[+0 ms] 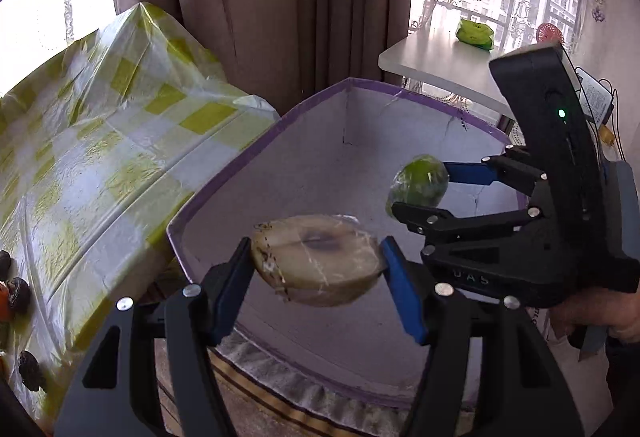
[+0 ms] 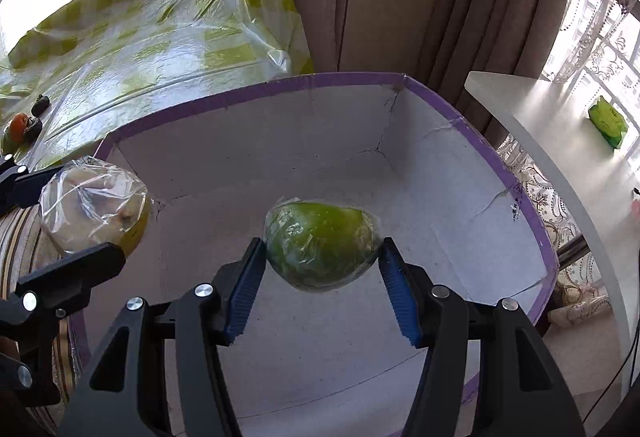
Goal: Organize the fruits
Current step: 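Lift and carry both held fruits over the purple-rimmed white box, then open left tool to drop pear half while right tool releases green fruit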
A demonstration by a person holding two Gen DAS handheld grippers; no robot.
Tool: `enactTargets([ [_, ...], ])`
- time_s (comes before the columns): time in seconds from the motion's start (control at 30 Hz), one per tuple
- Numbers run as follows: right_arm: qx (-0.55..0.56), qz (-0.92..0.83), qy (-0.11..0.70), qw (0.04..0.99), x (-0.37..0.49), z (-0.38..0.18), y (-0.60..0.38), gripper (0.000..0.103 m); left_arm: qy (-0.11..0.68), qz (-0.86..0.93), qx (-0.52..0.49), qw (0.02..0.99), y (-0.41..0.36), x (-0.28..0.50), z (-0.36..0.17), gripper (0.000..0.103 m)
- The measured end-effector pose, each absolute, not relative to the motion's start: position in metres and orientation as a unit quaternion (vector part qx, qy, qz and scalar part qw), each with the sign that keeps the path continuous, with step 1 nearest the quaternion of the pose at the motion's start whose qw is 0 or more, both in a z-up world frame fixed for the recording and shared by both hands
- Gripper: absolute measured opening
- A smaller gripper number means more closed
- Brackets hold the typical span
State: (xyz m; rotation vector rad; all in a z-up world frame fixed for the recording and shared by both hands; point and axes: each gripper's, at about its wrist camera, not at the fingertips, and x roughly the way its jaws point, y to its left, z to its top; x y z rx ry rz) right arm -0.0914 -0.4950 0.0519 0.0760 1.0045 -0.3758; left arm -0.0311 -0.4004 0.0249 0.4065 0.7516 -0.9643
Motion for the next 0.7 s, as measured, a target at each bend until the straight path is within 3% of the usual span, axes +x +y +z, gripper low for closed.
enactTargets([
  [0.7,-0.046,-0.172,0.604,0.777,-0.061,0.001,-0.509,0.058,0.464,-0.446,0.315,0.698,-0.465,-0.011,-0.047,0.064],
])
